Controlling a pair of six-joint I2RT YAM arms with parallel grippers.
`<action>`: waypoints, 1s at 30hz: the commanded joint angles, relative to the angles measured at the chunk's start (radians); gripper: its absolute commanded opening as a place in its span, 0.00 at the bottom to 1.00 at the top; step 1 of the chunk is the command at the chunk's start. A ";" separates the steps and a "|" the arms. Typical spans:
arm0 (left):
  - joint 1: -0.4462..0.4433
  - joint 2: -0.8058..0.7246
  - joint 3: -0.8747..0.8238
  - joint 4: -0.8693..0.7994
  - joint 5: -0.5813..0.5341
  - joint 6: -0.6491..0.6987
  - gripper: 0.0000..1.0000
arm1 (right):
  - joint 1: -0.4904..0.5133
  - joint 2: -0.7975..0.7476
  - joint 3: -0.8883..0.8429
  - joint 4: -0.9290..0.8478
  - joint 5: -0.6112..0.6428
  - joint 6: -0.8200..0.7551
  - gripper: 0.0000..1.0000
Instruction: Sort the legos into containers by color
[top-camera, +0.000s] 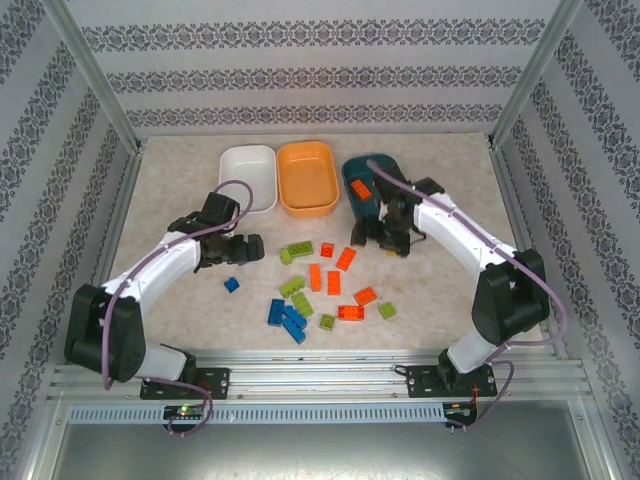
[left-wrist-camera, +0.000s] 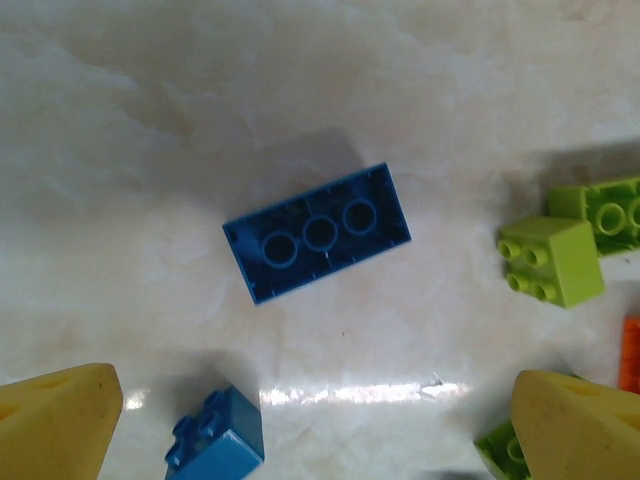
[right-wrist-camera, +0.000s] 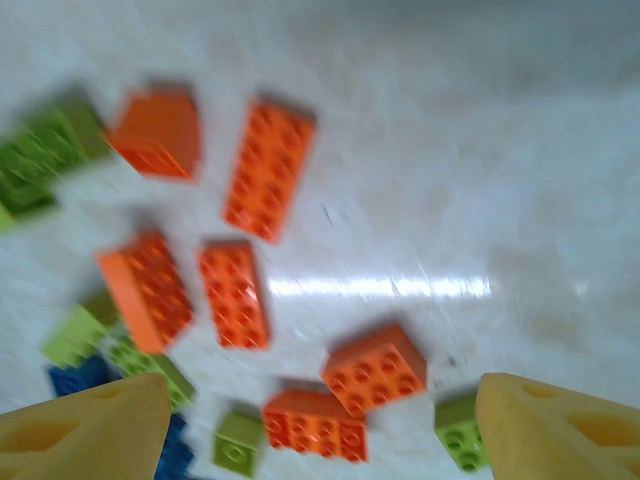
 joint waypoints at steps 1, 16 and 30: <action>0.013 0.069 0.056 -0.059 -0.035 -0.052 1.00 | 0.008 -0.071 -0.067 0.058 -0.017 0.047 0.81; 0.016 0.286 0.189 -0.079 -0.023 -0.291 1.00 | 0.015 -0.072 -0.096 0.138 -0.031 0.072 0.82; 0.025 0.365 0.187 -0.023 0.001 -0.326 0.88 | 0.013 -0.001 -0.051 0.134 -0.051 0.043 0.82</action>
